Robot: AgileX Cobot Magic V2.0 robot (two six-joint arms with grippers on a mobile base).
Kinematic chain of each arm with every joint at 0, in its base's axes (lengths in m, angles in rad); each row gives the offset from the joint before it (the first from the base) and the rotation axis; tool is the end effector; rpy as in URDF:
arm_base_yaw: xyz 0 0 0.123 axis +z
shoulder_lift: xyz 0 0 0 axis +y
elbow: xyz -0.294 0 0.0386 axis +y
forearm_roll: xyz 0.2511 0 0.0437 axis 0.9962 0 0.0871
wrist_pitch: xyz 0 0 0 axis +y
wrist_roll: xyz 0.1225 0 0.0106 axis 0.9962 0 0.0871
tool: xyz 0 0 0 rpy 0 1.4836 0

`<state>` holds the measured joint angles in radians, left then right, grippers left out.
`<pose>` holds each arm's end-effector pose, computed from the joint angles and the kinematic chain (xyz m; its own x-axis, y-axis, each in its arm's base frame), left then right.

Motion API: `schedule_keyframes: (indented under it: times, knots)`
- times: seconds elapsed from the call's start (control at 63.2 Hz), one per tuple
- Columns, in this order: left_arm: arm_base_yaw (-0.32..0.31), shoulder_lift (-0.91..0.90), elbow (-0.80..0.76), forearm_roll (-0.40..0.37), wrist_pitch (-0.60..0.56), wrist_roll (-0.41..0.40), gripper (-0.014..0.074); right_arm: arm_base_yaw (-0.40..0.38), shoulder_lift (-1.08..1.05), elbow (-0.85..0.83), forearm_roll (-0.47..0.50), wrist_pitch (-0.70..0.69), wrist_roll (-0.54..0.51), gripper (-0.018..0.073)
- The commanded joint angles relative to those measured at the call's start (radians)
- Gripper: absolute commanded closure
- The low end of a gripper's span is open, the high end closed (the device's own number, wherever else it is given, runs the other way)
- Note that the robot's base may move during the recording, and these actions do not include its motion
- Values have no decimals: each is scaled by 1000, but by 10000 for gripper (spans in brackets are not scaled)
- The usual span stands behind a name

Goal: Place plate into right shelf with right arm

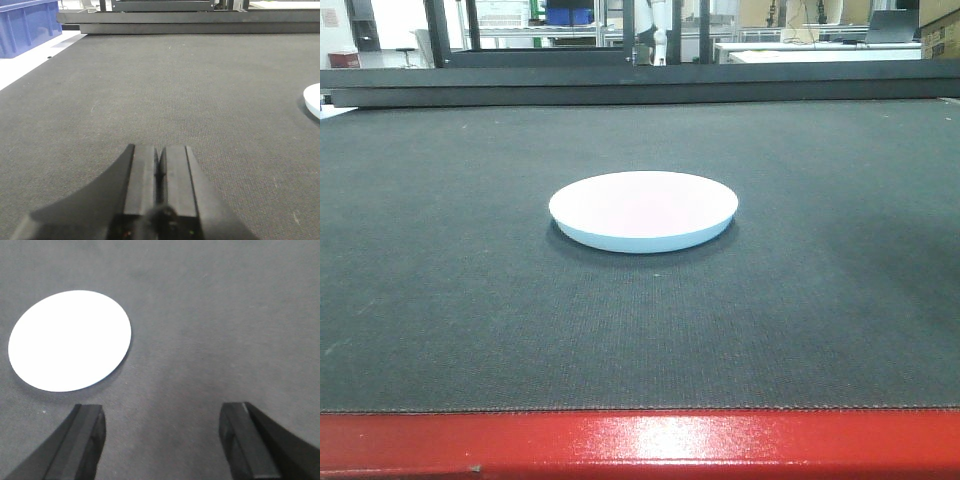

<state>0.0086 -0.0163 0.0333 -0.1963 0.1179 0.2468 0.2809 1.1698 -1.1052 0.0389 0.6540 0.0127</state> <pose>0.0800 -0.0022 0.1905 -0.0446 0.0514 -0.9977 0.0167 0.9986 0.0507 0.2618 0.0786 0.3635 -0.5792 -0.1218 -0.8060 -0.2705 0.9615 0.0491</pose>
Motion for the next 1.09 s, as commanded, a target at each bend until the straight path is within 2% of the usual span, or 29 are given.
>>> schedule_keyframes:
  times: [0.0,0.237,0.459,0.665,0.966,1.076]
  knots:
    - [-2,-11,8,-4,-85,-2,643,42,119,-153,-82,10,73,-10]
    - [-2,-11,8,-4,-85,-2,643,128,422,-435,-185,135,246,-10]
    - [-2,-11,8,-4,-85,-2,643,176,627,-598,-196,154,284,-10]
    - [-2,-11,8,-4,-85,-2,643,188,739,-650,-258,194,284,-10]
    - [-2,-11,8,-4,-85,-2,643,177,824,-649,-266,175,284,-8]
    - [-2,-11,8,-4,-85,-2,643,175,846,-649,-266,163,284,55]
